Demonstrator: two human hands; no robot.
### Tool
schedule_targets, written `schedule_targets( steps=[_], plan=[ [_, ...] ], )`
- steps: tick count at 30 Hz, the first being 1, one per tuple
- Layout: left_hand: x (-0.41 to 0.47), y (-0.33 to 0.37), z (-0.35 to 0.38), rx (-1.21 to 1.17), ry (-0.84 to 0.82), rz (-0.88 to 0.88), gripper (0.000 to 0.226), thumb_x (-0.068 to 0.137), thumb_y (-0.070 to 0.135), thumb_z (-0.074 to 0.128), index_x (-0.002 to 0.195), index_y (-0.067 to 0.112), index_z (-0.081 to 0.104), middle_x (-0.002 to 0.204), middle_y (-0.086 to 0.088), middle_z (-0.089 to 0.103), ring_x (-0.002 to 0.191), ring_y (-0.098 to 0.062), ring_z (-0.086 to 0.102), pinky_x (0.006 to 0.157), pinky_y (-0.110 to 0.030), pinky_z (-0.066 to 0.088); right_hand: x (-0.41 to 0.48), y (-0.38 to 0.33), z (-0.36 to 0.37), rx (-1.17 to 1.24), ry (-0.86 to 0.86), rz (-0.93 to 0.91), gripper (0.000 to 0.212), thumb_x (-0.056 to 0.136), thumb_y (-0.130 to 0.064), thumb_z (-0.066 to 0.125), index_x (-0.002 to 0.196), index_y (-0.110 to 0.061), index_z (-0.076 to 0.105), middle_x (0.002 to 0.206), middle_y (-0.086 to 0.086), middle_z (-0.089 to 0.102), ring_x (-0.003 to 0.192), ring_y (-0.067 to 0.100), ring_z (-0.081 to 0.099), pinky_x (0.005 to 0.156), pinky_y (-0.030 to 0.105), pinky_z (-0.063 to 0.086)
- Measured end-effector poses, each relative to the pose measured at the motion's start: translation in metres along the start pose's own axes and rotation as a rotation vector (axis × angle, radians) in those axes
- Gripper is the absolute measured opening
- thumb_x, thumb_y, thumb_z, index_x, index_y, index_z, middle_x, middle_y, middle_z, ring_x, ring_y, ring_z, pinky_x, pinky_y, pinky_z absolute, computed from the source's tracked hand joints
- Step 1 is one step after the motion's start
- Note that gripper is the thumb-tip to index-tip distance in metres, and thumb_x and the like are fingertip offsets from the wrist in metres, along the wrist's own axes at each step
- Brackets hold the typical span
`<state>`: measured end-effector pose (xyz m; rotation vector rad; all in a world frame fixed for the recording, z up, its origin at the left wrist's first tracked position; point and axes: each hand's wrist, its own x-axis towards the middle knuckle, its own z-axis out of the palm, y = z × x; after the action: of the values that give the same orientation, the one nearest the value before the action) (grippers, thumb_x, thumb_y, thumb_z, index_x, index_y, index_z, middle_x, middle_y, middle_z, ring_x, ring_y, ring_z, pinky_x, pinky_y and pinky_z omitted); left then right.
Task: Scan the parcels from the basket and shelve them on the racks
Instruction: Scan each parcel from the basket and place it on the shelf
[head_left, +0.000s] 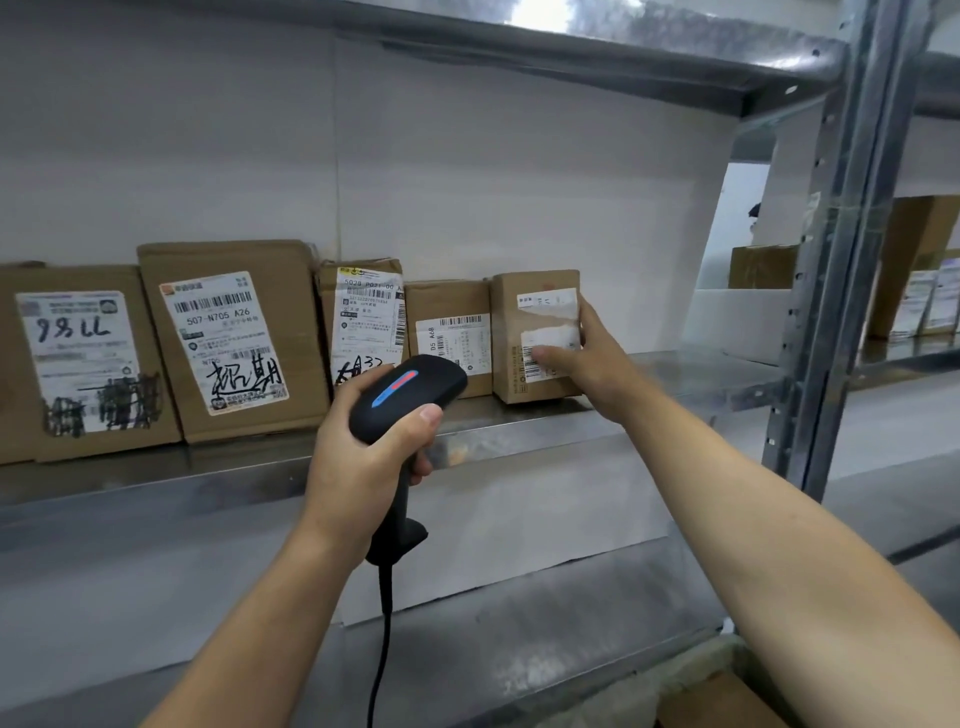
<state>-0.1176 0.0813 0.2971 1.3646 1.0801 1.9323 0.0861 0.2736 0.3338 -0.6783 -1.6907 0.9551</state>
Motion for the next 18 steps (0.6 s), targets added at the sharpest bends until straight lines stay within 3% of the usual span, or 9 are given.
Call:
schedule_targets(
  steps=[4, 8, 13, 18],
  plan=[
    [0.004, 0.000, -0.003, 0.029, 0.023, 0.009, 0.067, 0.061, 0.038, 0.082, 0.123, 0.025, 0.060, 0.075, -0.007, 0.069, 0.055, -0.025, 0.058, 0.053, -0.032, 0.050, 0.009, 0.005, 0.002, 0.006, 0.029, 0.020, 0.074, 0.088, 0.000, 0.073, 0.148, -0.025, 0.038, 0.125, -0.004, 0.064, 0.107, 0.014, 0.069, 0.085, 0.032, 0.061],
    [0.007, 0.001, -0.004, 0.048, 0.041, 0.008, 0.067, 0.064, 0.035, 0.082, 0.127, 0.024, 0.060, 0.080, -0.008, 0.069, 0.056, -0.025, 0.059, 0.056, -0.033, 0.053, 0.021, 0.016, 0.008, -0.040, 0.077, 0.059, 0.074, 0.082, 0.001, 0.077, 0.141, -0.029, 0.043, 0.126, -0.001, 0.064, 0.113, 0.021, 0.066, 0.098, 0.048, 0.055],
    [0.010, -0.001, -0.008, 0.069, 0.065, 0.012, 0.073, 0.056, 0.047, 0.081, 0.124, 0.028, 0.062, 0.084, -0.008, 0.071, 0.057, -0.025, 0.061, 0.056, -0.033, 0.054, 0.036, 0.025, 0.011, -0.057, 0.088, 0.077, 0.082, 0.077, -0.006, 0.081, 0.145, -0.030, 0.041, 0.129, 0.000, 0.064, 0.113, 0.023, 0.066, 0.099, 0.050, 0.054],
    [0.010, -0.002, -0.012, 0.079, 0.066, -0.001, 0.058, 0.067, 0.031, 0.081, 0.122, 0.029, 0.062, 0.089, -0.009, 0.072, 0.061, -0.026, 0.062, 0.060, -0.036, 0.056, 0.040, 0.028, 0.009, -0.063, 0.076, 0.089, 0.083, 0.076, -0.011, 0.082, 0.144, -0.032, 0.040, 0.128, -0.002, 0.064, 0.113, 0.022, 0.066, 0.101, 0.050, 0.053]
  ],
)
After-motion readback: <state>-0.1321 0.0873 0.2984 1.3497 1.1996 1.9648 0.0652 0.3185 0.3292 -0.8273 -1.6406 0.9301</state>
